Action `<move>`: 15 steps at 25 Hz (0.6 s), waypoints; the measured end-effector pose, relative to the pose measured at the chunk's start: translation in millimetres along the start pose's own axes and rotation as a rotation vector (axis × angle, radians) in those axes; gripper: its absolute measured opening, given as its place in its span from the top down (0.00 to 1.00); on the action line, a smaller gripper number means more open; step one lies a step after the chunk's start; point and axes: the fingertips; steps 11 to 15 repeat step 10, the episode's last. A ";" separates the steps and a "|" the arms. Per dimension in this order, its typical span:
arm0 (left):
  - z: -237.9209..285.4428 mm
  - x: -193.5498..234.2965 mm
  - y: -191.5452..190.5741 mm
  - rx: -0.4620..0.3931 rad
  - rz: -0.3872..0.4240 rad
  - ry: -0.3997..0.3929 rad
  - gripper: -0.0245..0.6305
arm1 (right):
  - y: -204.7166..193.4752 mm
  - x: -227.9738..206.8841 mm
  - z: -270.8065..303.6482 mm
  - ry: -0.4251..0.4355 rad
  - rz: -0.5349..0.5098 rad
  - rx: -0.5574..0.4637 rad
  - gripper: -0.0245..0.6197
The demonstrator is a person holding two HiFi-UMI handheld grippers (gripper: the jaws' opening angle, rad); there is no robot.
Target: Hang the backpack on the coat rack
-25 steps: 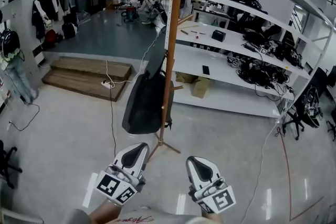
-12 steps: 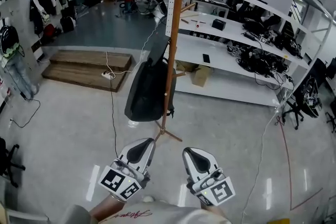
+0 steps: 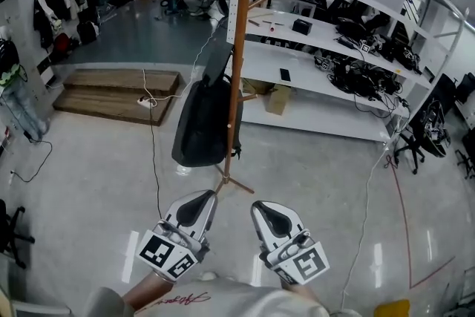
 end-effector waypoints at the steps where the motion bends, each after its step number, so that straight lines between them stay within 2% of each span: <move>1: -0.9 0.4 -0.3 0.001 0.000 0.000 0.93 | -0.1 1.3 0.4 0.002 0.001 0.000 0.92; 7: -5.2 -1.5 -3.5 0.011 -0.011 -0.009 0.93 | 2.3 8.9 0.2 0.005 0.033 0.002 0.92; 15: -8.0 -4.6 -4.1 0.012 -0.013 -0.019 0.93 | 3.1 11.2 -0.7 0.005 0.018 0.001 0.92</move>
Point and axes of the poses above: the fingertips, and each gripper's own axes: z forward along the fingers, x to its left, y out of its top, and after that the axes turned 10 degrees about -z, right-handed
